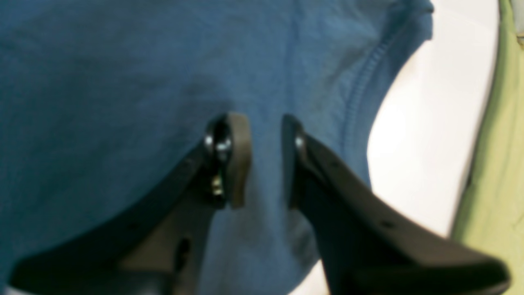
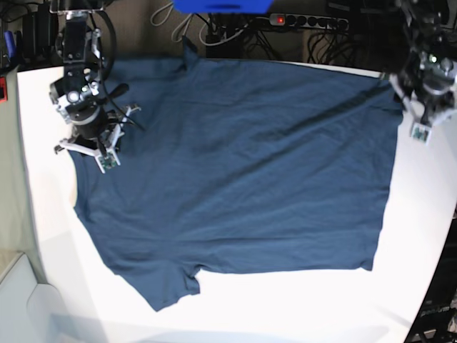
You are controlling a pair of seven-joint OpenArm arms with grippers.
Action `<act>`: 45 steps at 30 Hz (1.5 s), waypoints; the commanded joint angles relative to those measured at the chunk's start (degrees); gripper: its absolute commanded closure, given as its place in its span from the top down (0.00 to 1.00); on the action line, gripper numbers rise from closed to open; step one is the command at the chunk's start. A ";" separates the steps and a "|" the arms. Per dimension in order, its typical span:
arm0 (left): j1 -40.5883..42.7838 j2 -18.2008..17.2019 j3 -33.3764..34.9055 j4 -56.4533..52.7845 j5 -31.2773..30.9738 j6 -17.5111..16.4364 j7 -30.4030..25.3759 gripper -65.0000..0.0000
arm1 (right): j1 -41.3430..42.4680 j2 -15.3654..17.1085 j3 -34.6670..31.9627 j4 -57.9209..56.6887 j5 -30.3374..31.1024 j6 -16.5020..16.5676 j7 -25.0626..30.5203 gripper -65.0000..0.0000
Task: Layout the t-shirt on the table in an organized manner, then fold the t-shirt properly
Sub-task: 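Move both grippers to the shoulder corners of the navy shirt, then grasp the shoulder corners with both grippers and lift them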
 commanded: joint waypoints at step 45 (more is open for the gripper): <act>-18.23 -4.54 2.80 -32.81 0.76 0.84 -6.15 0.45 | 9.91 4.26 -0.11 -12.05 0.06 -0.40 1.49 0.00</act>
